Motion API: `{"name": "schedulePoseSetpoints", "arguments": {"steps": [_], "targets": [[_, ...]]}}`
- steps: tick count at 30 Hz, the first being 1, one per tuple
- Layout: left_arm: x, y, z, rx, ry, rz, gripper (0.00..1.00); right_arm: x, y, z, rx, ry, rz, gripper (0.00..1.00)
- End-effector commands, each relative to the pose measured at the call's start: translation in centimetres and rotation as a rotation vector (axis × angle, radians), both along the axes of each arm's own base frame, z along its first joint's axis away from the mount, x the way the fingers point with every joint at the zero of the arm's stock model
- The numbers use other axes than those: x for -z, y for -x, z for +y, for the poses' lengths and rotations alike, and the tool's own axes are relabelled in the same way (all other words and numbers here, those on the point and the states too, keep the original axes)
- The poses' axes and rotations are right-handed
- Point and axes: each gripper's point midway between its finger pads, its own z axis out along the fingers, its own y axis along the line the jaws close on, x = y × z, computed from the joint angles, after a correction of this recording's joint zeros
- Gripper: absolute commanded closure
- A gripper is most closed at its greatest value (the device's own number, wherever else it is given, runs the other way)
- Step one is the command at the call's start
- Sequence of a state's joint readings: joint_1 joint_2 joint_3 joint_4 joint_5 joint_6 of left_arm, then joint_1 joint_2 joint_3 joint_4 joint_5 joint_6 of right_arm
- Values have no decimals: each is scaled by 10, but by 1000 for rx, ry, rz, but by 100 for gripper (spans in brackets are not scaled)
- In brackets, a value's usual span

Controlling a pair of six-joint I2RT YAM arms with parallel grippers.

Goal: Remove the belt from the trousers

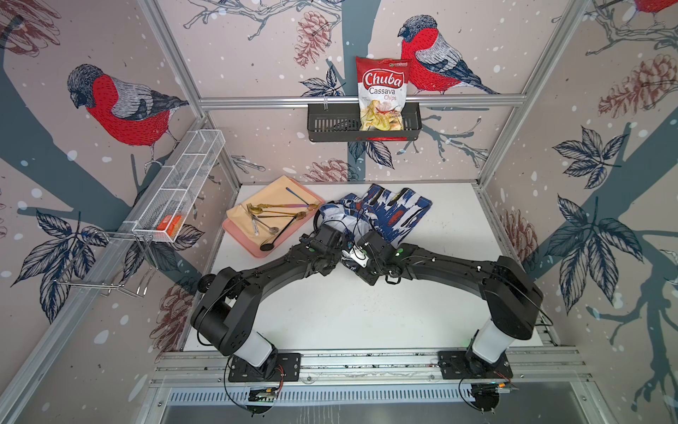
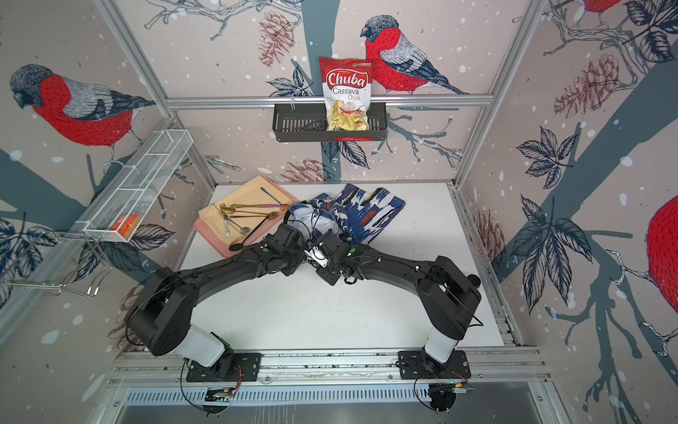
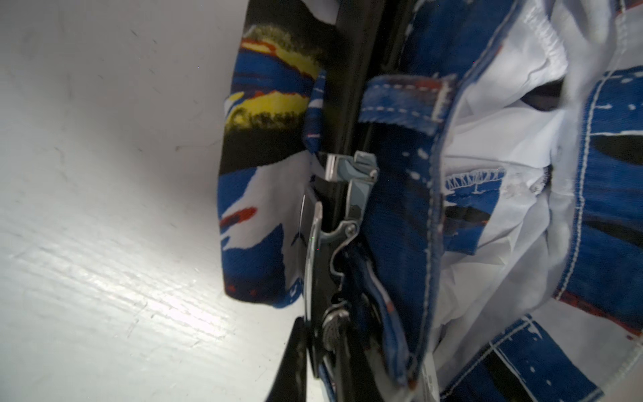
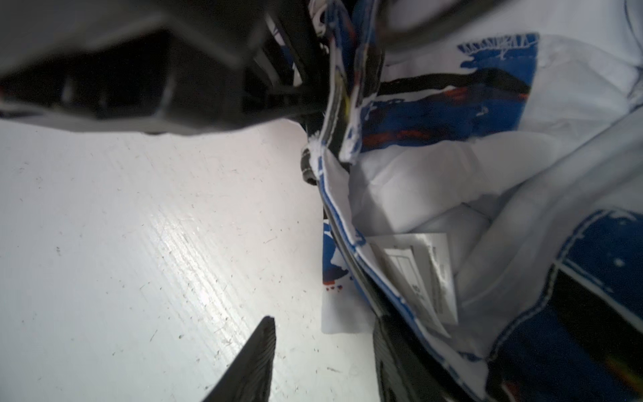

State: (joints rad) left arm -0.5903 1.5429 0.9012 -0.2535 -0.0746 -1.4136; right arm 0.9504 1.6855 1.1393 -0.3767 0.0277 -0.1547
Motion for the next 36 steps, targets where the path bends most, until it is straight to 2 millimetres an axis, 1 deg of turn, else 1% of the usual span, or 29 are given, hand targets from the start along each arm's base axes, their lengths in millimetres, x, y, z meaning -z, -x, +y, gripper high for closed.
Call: {"name": "schedulePoseSetpoints", "arguments": {"steps": [1, 3, 9, 13, 18, 20, 22, 23, 25, 26, 27, 32, 36], "targets": [[-1, -2, 6, -5, -10, -20, 100, -19, -3, 2, -13, -48, -43, 50], [-1, -2, 6, -8, -4, -23, 100, -18, 0, 1, -27, -52, -46, 50], [-1, -2, 8, -5, -4, -21, 100, -4, 0, -1, -52, -11, -39, 49], [-2, -4, 9, -3, 0, -27, 100, 12, 5, 0, -74, 23, -13, 49], [-2, -5, 12, 6, 0, -24, 100, 24, 1, 0, -74, 64, -27, 50], [-2, -5, 13, 8, -1, -24, 100, 26, 0, 2, -78, 71, -22, 59], [-3, -6, 16, 4, 0, -27, 100, 29, 0, 3, -81, 75, -14, 76], [-3, -6, 17, 1, 1, -27, 100, 29, 0, 2, -80, 76, -13, 81], [-4, -8, 19, -2, 1, -33, 100, 31, 1, 1, -79, 83, -14, 84], [-5, -9, 20, -4, 2, -35, 100, 32, 0, -1, -75, 87, -16, 89], [-5, -11, 21, -4, 3, -38, 100, 33, -1, -2, -69, 90, -19, 99], [-7, -18, 27, -12, 7, -48, 100, 31, -10, -11, -26, 108, -36, 100], [-11, -27, 31, -11, 2, -59, 100, 31, -25, -30, 65, 158, -49, 100]]}}
